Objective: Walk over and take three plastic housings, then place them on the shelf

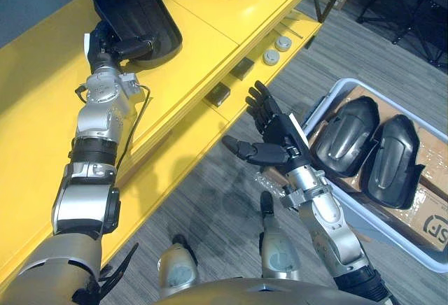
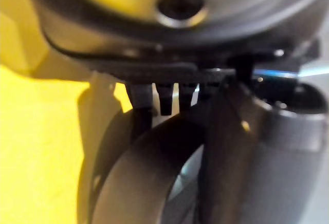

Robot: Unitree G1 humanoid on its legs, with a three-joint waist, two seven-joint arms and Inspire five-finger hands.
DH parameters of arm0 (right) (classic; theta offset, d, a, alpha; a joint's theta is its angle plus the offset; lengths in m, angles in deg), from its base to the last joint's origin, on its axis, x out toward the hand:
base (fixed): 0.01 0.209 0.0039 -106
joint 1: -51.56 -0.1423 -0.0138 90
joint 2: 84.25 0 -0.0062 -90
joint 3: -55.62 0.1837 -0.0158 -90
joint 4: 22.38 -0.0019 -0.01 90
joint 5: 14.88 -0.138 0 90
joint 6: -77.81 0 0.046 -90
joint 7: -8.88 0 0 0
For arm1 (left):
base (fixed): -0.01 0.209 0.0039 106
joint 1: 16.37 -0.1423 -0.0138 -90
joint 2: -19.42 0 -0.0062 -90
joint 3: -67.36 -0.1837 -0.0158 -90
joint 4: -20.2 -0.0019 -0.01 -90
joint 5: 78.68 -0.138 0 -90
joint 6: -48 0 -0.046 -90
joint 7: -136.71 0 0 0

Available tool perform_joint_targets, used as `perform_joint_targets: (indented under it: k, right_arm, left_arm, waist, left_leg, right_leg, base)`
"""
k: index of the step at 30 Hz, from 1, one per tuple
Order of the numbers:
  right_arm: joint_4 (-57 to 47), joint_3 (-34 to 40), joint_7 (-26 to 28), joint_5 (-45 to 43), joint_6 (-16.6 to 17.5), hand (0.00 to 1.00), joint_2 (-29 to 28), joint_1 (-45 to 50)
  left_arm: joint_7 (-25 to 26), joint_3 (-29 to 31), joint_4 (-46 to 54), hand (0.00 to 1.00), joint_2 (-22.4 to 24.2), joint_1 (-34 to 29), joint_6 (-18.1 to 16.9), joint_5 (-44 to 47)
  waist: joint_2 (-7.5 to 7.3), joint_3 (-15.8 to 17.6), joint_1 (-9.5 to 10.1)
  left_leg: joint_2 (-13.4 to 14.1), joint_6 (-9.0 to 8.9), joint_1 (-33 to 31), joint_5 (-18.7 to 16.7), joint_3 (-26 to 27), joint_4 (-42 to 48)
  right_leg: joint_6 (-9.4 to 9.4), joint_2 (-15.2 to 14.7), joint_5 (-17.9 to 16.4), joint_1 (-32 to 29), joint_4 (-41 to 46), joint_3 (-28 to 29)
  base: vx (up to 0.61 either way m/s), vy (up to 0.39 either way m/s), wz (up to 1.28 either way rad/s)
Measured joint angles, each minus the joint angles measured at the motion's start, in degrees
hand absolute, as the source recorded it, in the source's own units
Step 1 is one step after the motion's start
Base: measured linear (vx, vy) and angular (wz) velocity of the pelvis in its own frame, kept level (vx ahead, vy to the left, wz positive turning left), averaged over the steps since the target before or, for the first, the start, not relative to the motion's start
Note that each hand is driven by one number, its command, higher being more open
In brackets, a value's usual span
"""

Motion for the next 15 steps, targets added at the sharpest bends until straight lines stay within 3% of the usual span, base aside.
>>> perform_joint_targets:
  k: [12,15]
  right_arm:
    - [0.00,-0.51,0.13,-0.12,-1.05,1.00,1.66,0.07]
    - [0.00,-1.04,0.11,-0.14,-1.05,1.00,1.68,0.22]
  left_arm:
    - [-1.48,0.27,-0.92,1.00,-0.54,-1.08,0.37,-0.18]
    - [-0.27,0.33,-0.93,1.00,-0.48,-1.12,1.48,-4.74]
  waist:
    - [0.39,-0.13,-0.10]
    - [0.75,-0.33,-0.20]
  left_leg:
    - [-0.03,-0.11,1.04,0.23,-0.01,-0.59]
    - [-0.02,-0.11,1.19,0.24,-0.01,-0.59]
  right_leg:
    - [0.52,0.09,0.34,0.74,0.00,0.00]
    - [0.54,0.09,0.35,0.87,0.00,0.01]
  base:
    - [-0.01,-0.003,0.00]
    - [0.00,0.000,0.00]
